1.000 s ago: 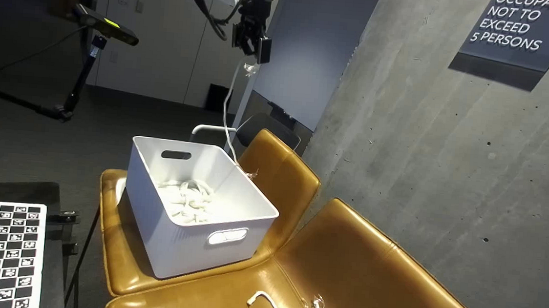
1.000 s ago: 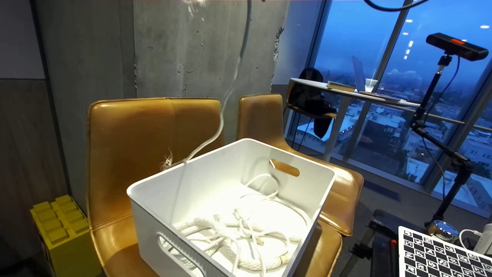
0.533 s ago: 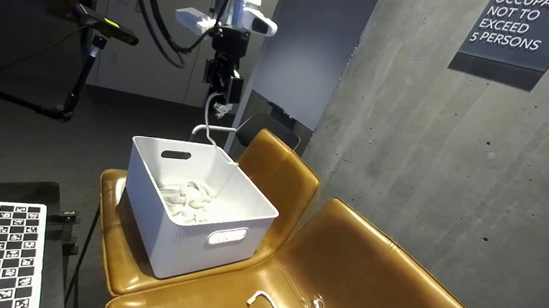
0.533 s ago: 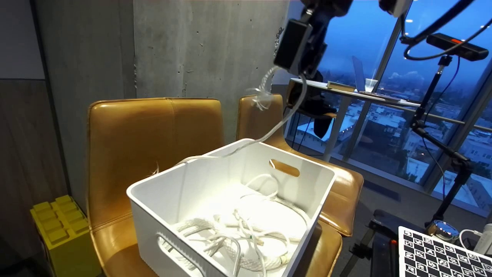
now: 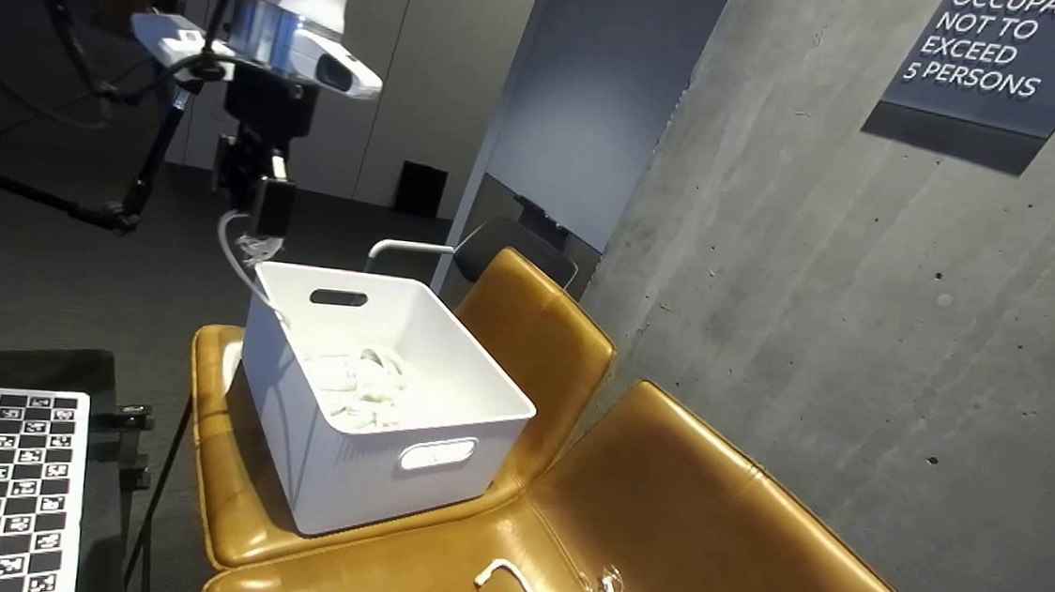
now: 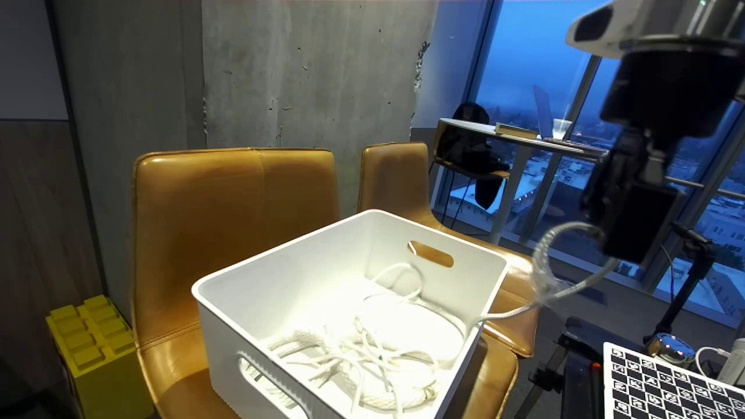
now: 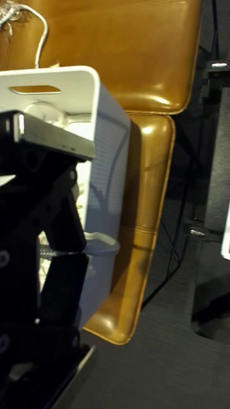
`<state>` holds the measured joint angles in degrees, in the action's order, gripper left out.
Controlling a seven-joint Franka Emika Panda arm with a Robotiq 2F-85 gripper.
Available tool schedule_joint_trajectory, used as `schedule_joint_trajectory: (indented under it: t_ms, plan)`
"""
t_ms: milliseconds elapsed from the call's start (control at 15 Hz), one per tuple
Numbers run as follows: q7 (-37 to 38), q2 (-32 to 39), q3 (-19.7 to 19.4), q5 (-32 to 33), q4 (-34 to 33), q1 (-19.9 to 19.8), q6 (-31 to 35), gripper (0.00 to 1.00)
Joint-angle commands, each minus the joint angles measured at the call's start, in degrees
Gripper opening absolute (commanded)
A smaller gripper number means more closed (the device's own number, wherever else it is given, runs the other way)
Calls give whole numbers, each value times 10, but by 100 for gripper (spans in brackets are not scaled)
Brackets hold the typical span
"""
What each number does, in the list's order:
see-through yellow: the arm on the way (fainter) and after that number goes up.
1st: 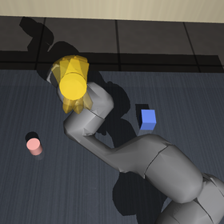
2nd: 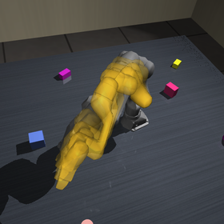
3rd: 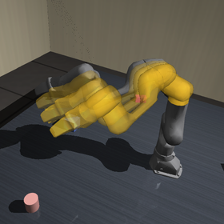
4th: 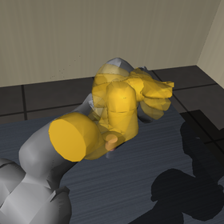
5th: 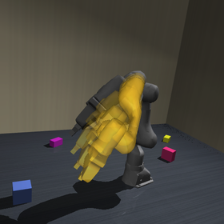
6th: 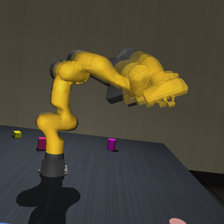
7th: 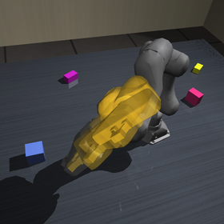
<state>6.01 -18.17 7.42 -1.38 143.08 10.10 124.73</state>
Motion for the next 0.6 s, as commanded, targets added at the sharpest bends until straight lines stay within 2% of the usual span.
schedule_joint_trajectory:
  t_ms: [0,133,267,533]
  plan:
    - [-19,-91,4,-16,108,4,8,0]
    - [-25,-92,-4,-3,121,-6,16,0]
    - [-31,-77,-14,5,107,-21,26,0]
    - [-56,-3,-43,-12,8,-45,86,0]
